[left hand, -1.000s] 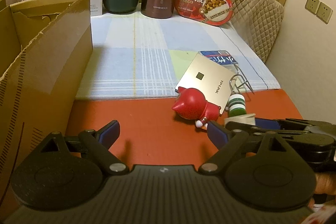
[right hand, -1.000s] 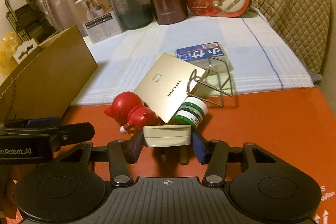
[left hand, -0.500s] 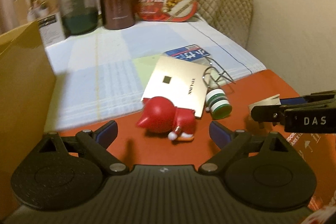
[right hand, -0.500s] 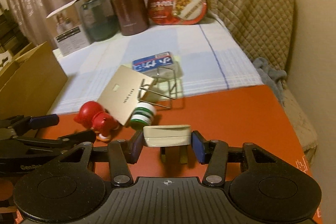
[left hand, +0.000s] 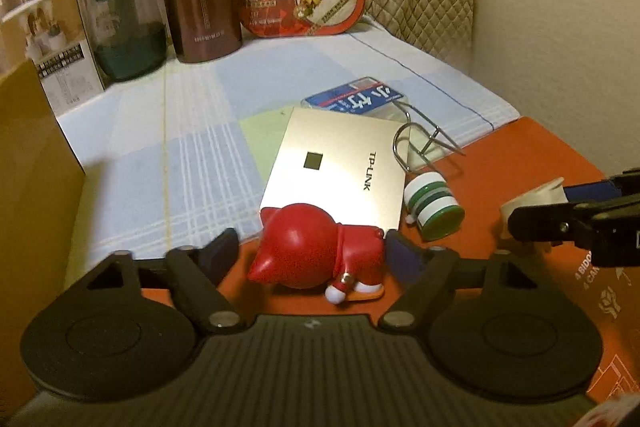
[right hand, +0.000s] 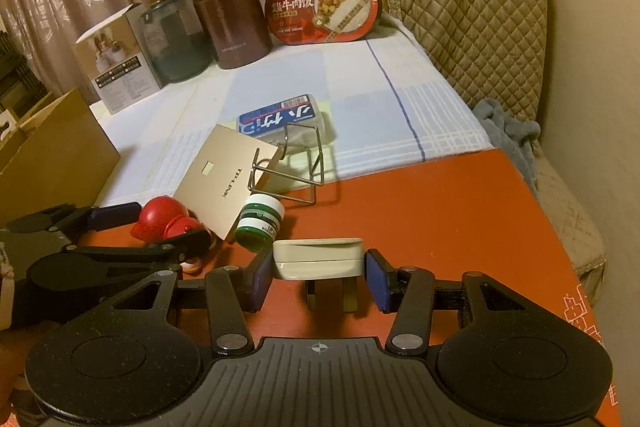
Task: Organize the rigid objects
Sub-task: 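Lift the red toy and white plug and carry both toward the cardboard box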
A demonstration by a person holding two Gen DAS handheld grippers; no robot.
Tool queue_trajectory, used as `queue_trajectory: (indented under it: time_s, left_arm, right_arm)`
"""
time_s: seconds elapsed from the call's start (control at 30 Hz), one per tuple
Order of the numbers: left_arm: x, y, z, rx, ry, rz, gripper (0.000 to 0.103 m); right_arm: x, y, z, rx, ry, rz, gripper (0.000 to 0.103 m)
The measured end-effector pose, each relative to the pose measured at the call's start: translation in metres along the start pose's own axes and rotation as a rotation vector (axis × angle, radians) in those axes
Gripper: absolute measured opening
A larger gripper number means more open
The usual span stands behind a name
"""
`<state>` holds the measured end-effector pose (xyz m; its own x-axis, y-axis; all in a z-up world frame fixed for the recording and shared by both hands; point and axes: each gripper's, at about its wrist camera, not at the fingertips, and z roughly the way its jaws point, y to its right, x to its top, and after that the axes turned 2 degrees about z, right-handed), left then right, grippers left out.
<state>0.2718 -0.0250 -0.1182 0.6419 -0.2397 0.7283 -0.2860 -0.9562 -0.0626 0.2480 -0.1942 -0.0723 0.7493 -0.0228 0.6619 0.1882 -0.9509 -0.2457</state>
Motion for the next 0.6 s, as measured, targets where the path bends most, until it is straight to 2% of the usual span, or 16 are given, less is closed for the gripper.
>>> queue_trajectory:
  time_s: [0.17,0.6]
  left_arm:
    - [-0.005,0.001,-0.011,-0.001,-0.015,-0.044,0.064]
    - [-0.046,0.018,-0.080,-0.010,-0.054,-0.183,0.062]
  right_arm:
    - [-0.002,-0.002,0.000,-0.001,0.000,-0.013,0.046]
    - [-0.020,-0.009,-0.024,0.005,-0.006,-0.028,0.046]
